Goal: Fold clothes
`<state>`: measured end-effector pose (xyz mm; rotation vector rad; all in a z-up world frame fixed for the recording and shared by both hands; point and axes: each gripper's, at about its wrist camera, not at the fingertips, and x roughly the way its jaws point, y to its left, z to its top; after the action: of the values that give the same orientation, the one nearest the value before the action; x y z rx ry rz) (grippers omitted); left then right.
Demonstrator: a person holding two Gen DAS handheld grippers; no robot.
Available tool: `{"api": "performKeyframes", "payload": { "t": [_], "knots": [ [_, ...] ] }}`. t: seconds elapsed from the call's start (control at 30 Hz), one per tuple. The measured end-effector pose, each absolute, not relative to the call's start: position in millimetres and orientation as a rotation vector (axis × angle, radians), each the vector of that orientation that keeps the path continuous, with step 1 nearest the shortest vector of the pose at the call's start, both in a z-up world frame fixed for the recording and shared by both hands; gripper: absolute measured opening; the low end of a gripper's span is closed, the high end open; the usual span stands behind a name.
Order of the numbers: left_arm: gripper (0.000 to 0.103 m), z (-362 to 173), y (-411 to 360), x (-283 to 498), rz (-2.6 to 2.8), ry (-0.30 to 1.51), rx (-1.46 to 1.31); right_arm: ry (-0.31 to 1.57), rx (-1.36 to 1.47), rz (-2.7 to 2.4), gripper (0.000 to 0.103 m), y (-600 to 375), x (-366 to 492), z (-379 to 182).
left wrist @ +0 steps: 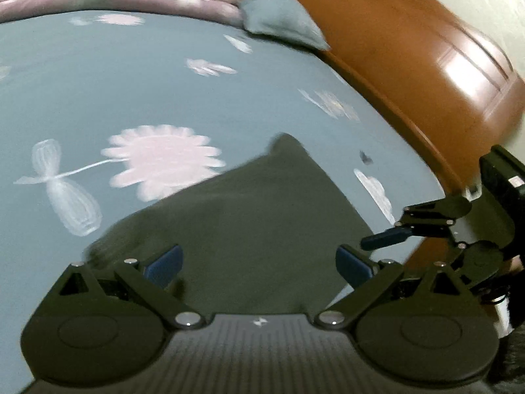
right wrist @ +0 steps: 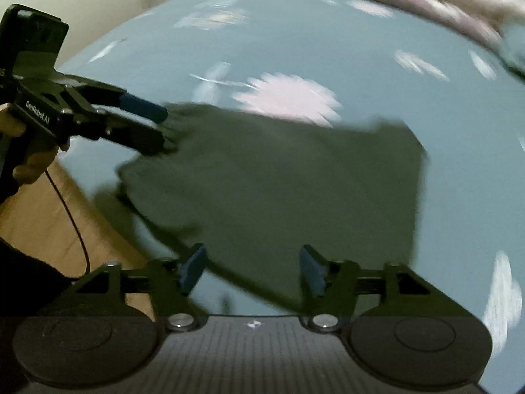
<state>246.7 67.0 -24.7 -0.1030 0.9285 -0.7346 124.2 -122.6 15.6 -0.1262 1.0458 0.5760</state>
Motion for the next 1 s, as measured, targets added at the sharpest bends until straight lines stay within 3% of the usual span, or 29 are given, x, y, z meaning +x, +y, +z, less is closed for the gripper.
{"api": "performKeyframes", "payload": {
  "t": [0.2,0.37,0.5,0.63,0.8,0.87,1.0],
  "knots": [
    [0.099,-62.3,53.0,265.1,-0.668,1.027,-0.058,1.038,0.049,0.455,0.073,-175.2,96.0,-0.1],
    [0.099,-59.2,69.8,255.0,-0.581,1.033,-0.121,0.976,0.069,0.457,0.074,-199.7,99.0,-6.8],
    [0.099,-46.4,51.9,243.3,-0.465,1.008,-0.049,0.892,0.124,0.587,0.087,-202.8,127.0,-12.9],
    [0.099,-48.8,45.5,230.8,-0.389,1.000,-0.031,0.940,0.126,0.632,0.087,-204.3,142.7,-40.8],
    [0.099,-52.5,38.1,219.2,-0.379,0.968,-0.010,0.868,0.155,0.673,0.089,-233.0,124.3,-28.8],
    [0.099,-51.0,31.2,214.6,-0.395,0.939,-0.003,0.830,0.114,0.626,0.103,-242.8,114.6,-25.3],
    [0.099,-47.9,17.5,205.4,-0.429,0.882,0.010,0.740,-0.084,0.462,0.103,-238.7,89.9,-31.7]
  ]
}}
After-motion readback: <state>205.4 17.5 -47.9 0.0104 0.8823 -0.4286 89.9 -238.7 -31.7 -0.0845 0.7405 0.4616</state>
